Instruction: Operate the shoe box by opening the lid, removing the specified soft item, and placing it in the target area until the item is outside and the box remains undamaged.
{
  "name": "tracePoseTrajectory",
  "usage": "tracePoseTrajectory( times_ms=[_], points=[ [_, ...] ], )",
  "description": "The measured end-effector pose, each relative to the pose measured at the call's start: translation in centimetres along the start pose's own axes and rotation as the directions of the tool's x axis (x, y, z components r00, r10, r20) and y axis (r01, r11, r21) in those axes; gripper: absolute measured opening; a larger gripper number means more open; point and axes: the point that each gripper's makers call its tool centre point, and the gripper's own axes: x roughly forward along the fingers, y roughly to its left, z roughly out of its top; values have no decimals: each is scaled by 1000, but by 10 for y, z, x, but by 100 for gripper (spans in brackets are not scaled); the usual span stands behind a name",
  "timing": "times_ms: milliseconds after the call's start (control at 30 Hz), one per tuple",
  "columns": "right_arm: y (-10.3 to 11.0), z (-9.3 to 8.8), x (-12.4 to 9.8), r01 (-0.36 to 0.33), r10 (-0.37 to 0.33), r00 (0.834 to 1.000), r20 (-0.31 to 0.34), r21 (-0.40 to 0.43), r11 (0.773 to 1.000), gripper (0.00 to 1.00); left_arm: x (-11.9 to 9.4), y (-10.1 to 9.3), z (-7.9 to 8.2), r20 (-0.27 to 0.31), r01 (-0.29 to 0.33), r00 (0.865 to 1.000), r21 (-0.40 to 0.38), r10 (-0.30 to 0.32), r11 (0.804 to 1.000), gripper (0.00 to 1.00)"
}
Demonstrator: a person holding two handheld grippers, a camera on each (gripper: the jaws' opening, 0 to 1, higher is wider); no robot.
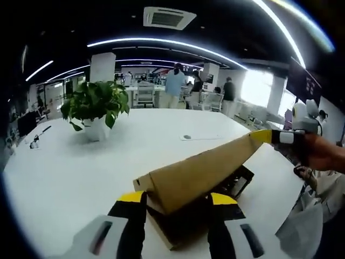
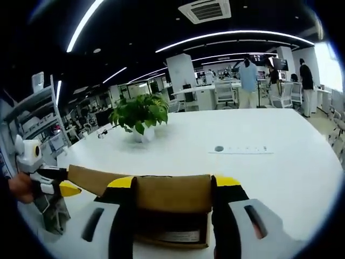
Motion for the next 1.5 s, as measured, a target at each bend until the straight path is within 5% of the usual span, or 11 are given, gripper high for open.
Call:
tracePoseTrajectory(
  times_ms=[400,600,967,1500],
  points=[
    [-1,21,16,-26,26,1000,12,-10,1000,51,9,16,21,22,-121,993,103,119,987,32],
    [-2,26,21,-39,39,999,14,-8,999,51,12,21,28,23,-182,983,254,182,950,26],
    [-2,32,27,-52,52,998,22,8,999,52,16,39,35,43,-227,974,267,224,936,13],
    [2,32,30,-107,107,994,18,19,994,58,20,43,40,53,-215,977,248,208,945,11]
  ],
)
